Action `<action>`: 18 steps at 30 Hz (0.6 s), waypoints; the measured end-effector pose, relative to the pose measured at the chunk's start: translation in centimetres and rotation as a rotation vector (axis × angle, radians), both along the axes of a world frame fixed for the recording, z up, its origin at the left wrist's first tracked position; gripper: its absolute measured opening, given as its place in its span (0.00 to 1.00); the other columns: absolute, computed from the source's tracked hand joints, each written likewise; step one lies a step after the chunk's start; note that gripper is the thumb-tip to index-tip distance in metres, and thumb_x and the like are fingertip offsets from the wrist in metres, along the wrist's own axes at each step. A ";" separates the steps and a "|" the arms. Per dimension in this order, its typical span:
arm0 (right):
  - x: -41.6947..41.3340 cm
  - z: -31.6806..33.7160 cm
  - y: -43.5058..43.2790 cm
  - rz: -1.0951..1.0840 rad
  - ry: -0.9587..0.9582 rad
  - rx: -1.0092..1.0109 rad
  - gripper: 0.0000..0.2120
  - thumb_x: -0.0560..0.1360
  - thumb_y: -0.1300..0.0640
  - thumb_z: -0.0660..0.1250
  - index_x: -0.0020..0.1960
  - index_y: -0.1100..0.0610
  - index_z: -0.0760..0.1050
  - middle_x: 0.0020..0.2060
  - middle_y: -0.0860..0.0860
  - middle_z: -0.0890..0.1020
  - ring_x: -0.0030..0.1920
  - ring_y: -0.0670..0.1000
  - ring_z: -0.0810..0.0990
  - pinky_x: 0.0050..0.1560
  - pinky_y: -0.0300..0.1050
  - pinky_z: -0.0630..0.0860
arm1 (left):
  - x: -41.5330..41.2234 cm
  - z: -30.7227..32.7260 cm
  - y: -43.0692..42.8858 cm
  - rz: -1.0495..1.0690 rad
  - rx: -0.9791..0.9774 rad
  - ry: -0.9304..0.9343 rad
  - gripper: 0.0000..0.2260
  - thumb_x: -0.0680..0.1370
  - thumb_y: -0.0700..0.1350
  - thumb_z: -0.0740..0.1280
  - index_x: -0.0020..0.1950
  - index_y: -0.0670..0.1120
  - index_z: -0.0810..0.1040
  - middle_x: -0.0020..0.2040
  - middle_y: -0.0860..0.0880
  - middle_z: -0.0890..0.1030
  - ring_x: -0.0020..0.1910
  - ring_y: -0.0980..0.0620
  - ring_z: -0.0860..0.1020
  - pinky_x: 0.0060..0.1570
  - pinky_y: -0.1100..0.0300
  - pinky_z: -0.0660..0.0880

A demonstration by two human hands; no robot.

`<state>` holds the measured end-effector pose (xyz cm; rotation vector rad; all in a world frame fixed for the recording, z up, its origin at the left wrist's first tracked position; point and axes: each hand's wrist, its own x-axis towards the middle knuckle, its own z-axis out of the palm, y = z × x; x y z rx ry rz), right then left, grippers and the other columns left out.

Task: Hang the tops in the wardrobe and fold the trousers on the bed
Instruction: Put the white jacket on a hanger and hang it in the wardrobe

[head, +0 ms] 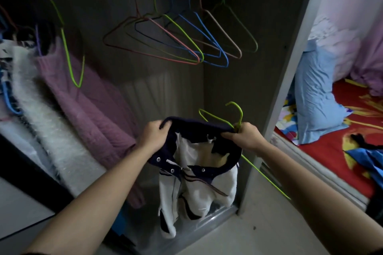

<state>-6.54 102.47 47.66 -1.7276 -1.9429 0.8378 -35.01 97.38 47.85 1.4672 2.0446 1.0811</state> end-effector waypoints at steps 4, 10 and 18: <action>1.2 0.4 -1.4 0.045 0.218 0.003 0.21 0.78 0.41 0.65 0.41 0.58 0.79 0.31 0.47 0.78 0.36 0.48 0.76 0.39 0.44 0.71 | 1.8 1.2 1.6 0.060 0.078 0.051 0.16 0.81 0.48 0.63 0.42 0.37 0.79 0.40 0.38 0.82 0.42 0.40 0.79 0.41 0.50 0.71; 2.9 5.6 -5.3 0.202 0.479 -0.215 0.14 0.84 0.52 0.59 0.51 0.59 0.80 0.23 0.46 0.65 0.22 0.45 0.62 0.22 0.36 0.57 | 0.5 0.3 2.8 0.106 0.121 0.109 0.15 0.80 0.45 0.66 0.39 0.35 0.76 0.40 0.34 0.80 0.41 0.36 0.79 0.39 0.48 0.70; -1.6 2.5 -5.3 0.274 0.345 -0.296 0.14 0.83 0.54 0.60 0.48 0.60 0.81 0.22 0.49 0.64 0.21 0.47 0.61 0.22 0.38 0.57 | 0.5 1.0 1.8 0.056 0.156 0.058 0.09 0.78 0.44 0.67 0.39 0.43 0.74 0.33 0.48 0.75 0.35 0.48 0.73 0.36 0.56 0.64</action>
